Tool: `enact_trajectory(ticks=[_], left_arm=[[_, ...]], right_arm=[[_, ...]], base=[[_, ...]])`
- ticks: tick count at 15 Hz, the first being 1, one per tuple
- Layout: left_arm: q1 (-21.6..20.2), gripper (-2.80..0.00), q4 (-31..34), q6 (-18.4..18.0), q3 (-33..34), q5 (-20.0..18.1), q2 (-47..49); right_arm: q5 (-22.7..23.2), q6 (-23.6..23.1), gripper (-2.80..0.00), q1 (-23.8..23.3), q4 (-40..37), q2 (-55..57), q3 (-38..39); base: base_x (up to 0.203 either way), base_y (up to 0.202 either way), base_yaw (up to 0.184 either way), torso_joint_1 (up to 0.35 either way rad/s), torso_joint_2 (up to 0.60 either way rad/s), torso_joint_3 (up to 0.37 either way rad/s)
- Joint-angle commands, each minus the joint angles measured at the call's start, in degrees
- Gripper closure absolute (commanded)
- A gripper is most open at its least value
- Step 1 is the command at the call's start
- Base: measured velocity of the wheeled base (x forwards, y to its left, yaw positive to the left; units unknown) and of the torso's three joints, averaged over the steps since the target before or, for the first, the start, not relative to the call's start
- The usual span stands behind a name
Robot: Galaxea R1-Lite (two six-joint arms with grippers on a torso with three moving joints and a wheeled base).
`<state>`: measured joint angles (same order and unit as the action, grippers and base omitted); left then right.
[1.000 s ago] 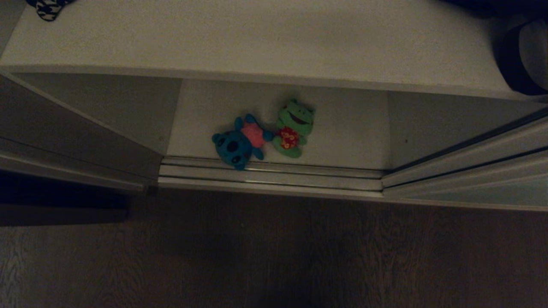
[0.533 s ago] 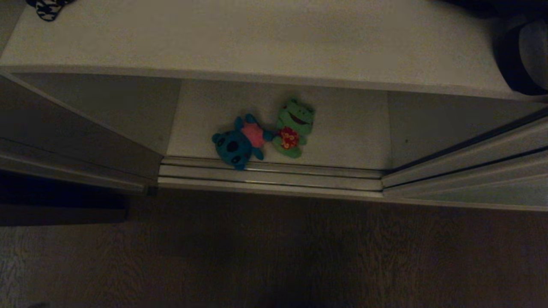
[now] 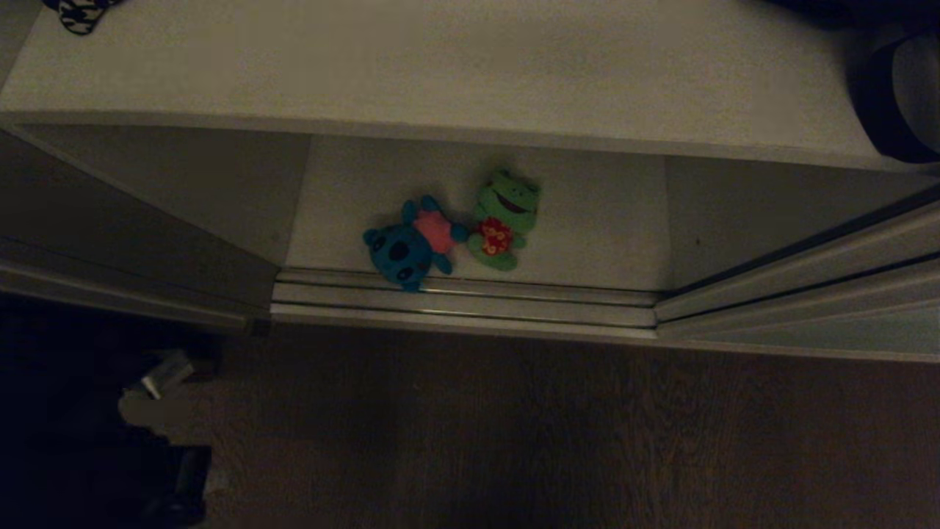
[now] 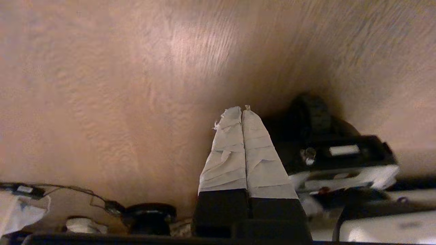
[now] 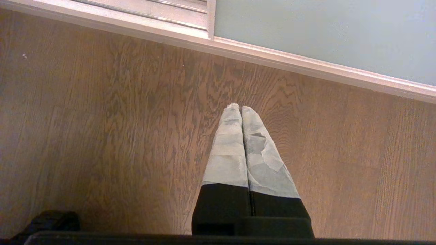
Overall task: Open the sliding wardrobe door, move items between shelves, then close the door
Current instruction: Place the blue doll on the higher shelf
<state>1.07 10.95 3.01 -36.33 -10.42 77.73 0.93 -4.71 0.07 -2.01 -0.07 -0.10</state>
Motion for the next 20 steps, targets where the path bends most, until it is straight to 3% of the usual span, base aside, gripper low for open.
enact_trajectory(ticks=[1,6,8,10,13,14,19,20], left_arm=[[0.21,0.0,-1.79,-0.03,-7.01,-0.99,16.49],[0.49,0.0,-10.88,0.59,-24.82,-3.53,33.48],[0.5,0.0,-13.36,3.22,-31.74,-4.66,35.85],[0.44,0.0,-19.05,6.01,-34.75,-6.75,36.99],[0.37,0.0,-26.29,6.64,-36.47,-7.28,37.38],[0.34,-2.8,-26.68,6.84,-37.43,-7.49,38.05],[-0.18,-2.8,-30.22,15.54,-45.59,-7.79,43.7],[-0.19,-2.8,-30.64,15.76,-45.97,-8.67,44.63]], right_arm=[[0.04,-0.04,0.0,0.01,-0.01,-0.01,0.01],[0.04,-0.04,0.0,0.01,-0.01,-0.02,0.01],[0.04,-0.04,0.0,0.01,-0.01,-0.01,0.01],[0.04,-0.04,0.0,0.01,-0.01,-0.01,0.01],[0.04,-0.04,0.0,0.01,-0.01,-0.01,0.01],[0.04,-0.04,0.0,0.01,-0.01,-0.01,0.01],[0.04,-0.04,0.0,0.01,-0.01,-0.01,0.01],[0.04,-0.04,0.0,0.01,-0.01,-0.01,0.01]], base=[[0.0,0.0,0.0,0.0,0.0,0.0],[0.0,0.0,0.0,0.0,0.0,0.0],[0.0,0.0,0.0,0.0,0.0,0.0],[0.0,0.0,0.0,0.0,0.0,0.0],[0.0,0.0,0.0,0.0,0.0,0.0],[0.0,0.0,0.0,0.0,0.0,0.0],[0.0,0.0,0.0,0.0,0.0,0.0],[0.0,0.0,0.0,0.0,0.0,0.0]])
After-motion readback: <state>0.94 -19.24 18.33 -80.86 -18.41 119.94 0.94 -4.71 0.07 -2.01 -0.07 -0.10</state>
